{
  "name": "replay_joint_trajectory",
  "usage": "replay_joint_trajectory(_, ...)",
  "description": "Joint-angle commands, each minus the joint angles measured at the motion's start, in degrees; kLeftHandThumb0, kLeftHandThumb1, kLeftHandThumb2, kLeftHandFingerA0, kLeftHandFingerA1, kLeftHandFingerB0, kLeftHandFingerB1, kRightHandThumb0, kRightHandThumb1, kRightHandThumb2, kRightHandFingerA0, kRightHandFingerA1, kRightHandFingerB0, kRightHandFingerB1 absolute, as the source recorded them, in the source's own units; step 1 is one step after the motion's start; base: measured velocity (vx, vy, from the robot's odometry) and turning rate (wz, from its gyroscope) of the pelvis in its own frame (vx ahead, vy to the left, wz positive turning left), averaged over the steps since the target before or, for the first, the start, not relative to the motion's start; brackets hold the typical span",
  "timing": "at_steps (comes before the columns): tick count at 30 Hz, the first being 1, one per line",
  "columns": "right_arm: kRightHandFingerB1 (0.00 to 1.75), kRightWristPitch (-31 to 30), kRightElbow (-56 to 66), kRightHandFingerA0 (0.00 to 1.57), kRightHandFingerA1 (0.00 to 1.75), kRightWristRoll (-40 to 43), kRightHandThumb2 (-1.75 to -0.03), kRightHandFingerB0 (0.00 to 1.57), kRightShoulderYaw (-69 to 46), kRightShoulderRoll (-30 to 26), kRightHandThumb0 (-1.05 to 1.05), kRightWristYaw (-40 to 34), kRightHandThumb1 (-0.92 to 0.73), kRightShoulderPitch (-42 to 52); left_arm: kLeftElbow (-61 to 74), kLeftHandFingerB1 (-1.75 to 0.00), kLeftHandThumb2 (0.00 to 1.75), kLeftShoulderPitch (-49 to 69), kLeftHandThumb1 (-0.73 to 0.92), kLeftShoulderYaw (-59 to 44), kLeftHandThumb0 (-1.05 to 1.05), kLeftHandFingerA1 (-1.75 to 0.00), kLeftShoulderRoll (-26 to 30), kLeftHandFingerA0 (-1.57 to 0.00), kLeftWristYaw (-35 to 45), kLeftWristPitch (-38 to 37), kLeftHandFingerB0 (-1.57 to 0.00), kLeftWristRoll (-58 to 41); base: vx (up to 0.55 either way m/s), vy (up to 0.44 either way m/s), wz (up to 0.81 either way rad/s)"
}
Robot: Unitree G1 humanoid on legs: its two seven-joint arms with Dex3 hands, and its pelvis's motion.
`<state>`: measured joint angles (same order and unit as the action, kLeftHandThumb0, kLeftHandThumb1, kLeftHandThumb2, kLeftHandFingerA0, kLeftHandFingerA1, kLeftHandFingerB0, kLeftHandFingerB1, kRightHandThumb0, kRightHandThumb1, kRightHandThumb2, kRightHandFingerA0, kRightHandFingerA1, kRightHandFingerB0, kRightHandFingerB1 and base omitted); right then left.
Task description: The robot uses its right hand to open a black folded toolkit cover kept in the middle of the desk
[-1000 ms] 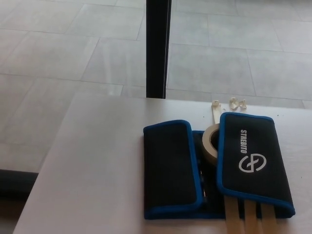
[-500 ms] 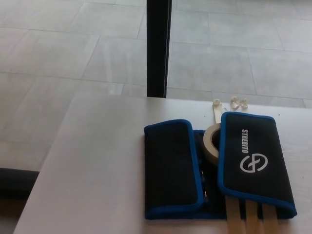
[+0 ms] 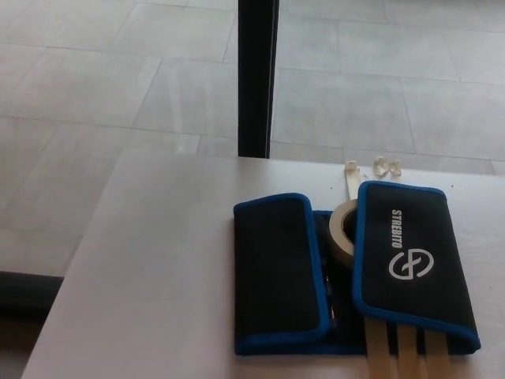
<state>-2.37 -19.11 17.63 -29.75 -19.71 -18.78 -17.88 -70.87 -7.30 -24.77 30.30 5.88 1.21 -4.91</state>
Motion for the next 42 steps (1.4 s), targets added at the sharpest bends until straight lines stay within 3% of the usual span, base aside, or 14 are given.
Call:
replay_joint_trajectory(1,0.32,8.77,15.26,0.27,0.49,-36.83,-0.62,0.37,41.42,-2.88,-0.69,12.78,-0.71,8.39,-1.48,-0.49,0.63,-0.13,0.77,-0.34,-0.67,-0.67,3.20,-0.49,0.79,2.25,-0.41,-1.26,0.00,0.000,0.00)
replay_joint_trajectory(10,0.36,11.87,9.96,0.21,0.56,-38.81,-0.60,0.36,50.58,-4.80,-0.55,14.47,-0.65,6.64,-0.89,-0.52,0.63,0.10,0.77,-0.04,-0.67,-0.71,3.16,-0.50,1.00,2.49,-0.42,-1.11,0.00,0.000,0.00)
replay_joint_trajectory(11,0.37,12.70,9.38,0.24,0.59,-40.39,-0.59,0.38,51.67,-5.36,-0.54,13.43,-0.65,6.19,-0.70,-0.60,0.99,-0.01,0.59,-0.22,-0.66,-0.72,3.33,-0.49,0.83,2.94,-0.38,-1.30,0.00,0.000,0.00)
replay_joint_trajectory(14,0.40,10.51,9.77,0.26,0.59,-43.86,-0.60,0.39,54.68,-7.75,-0.56,12.82,-0.65,5.48,-0.74,-0.60,1.00,-0.08,0.60,-0.05,-0.68,-0.72,3.40,-0.51,0.52,2.90,-0.38,-1.07,0.00,0.000,0.00)
replay_joint_trajectory(15,0.42,10.77,9.75,0.26,0.61,-45.41,-0.60,0.40,55.45,-8.66,-0.56,12.25,-0.66,5.30,-0.90,-0.51,0.63,-0.23,0.76,-0.08,-0.67,-0.69,3.33,-0.51,0.58,3.02,-0.42,-1.12,0.00,0.000,0.00)
replay_joint_trajectory(17,0.57,10.22,9.14,0.26,0.60,-48.56,-0.93,0.40,57.12,-9.98,-0.59,10.39,-0.52,4.92,-1.12,-0.52,0.62,-0.40,0.76,-0.03,-0.66,-0.69,3.30,-0.52,0.23,3.06,-0.44,-1.00,0.00,0.000,0.00)
replay_joint_trajectory(20,0.44,11.08,7.08,0.35,0.61,-50.74,-0.60,0.44,59.13,-11.18,-0.57,8.55,-0.66,3.97,-1.12,-0.52,0.63,-0.22,0.77,0.08,-0.67,-0.70,3.45,-0.50,1.11,2.54,-0.42,-0.96,0.00,0.000,0.00)
replay_joint_trajectory(21,0.58,11.09,6.68,0.31,0.65,-51.74,-0.95,0.35,60.35,-11.96,-0.61,8.89,-0.54,3.34,-1.28,-0.51,0.62,-0.40,0.76,-0.37,-0.67,-0.70,3.52,-0.50,1.09,2.63,-0.42,-1.38,0.00,0.000,0.00)
replay_joint_trajectory(22,0.49,11.13,6.54,0.32,0.65,-51.85,-0.61,0.40,60.80,-12.28,-0.59,8.95,-0.68,3.24,-1.34,-0.51,0.62,-0.50,0.76,-0.51,-0.67,-0.69,3.47,-0.51,0.79,2.77,-0.43,-1.49,0.00,0.000,0.00)
replay_joint_trajectory(23,0.57,11.07,6.59,0.33,0.66,-52.36,-0.97,0.32,61.32,-12.76,-0.58,8.84,-0.54,3.12,-1.29,-0.51,0.62,-0.61,0.76,-0.53,-0.67,-0.68,3.44,-0.50,0.57,2.95,-0.43,-1.50,0.00,0.000,0.00)
replay_joint_trajectory(24,0.57,11.15,6.68,0.33,0.66,-53.34,-0.97,0.32,62.15,-13.60,-0.58,8.76,-0.54,2.85,-1.24,-0.50,0.62,-0.74,0.76,-0.53,-0.66,-0.68,3.38,-0.50,0.35,3.09,-0.43,-1.51,0.00,0.000,0.00)
replay_joint_trajectory(28,0.56,10.91,7.20,0.34,0.66,-54.57,-0.97,0.34,64.08,-15.42,-0.64,8.90,-0.57,2.49,-1.28,-0.50,0.62,-0.78,0.76,-0.44,-0.66,-0.67,3.43,-0.50,0.35,2.77,-0.43,-1.38,0.00,0.000,0.00)
replay_joint_trajectory(29,0.45,11.00,7.33,0.35,0.65,-56.06,-0.61,0.41,64.79,-16.48,-0.59,8.27,-0.69,2.48,-1.34,-0.51,0.62,-0.75,0.75,-0.64,-0.67,-0.68,3.39,-0.51,0.29,2.60,-0.43,-1.55,0.00,0.000,0.00)
replay_joint_trajectory(42,0.49,10.31,5.41,0.34,0.72,-65.90,-0.62,0.37,70.66,-23.76,-0.63,2.21,-0.73,0.62,-1.04,-0.50,0.63,-0.72,0.76,-0.44,-0.68,-0.70,3.91,-0.50,1.38,2.06,-0.40,-1.35,0.00,0.000,0.00)
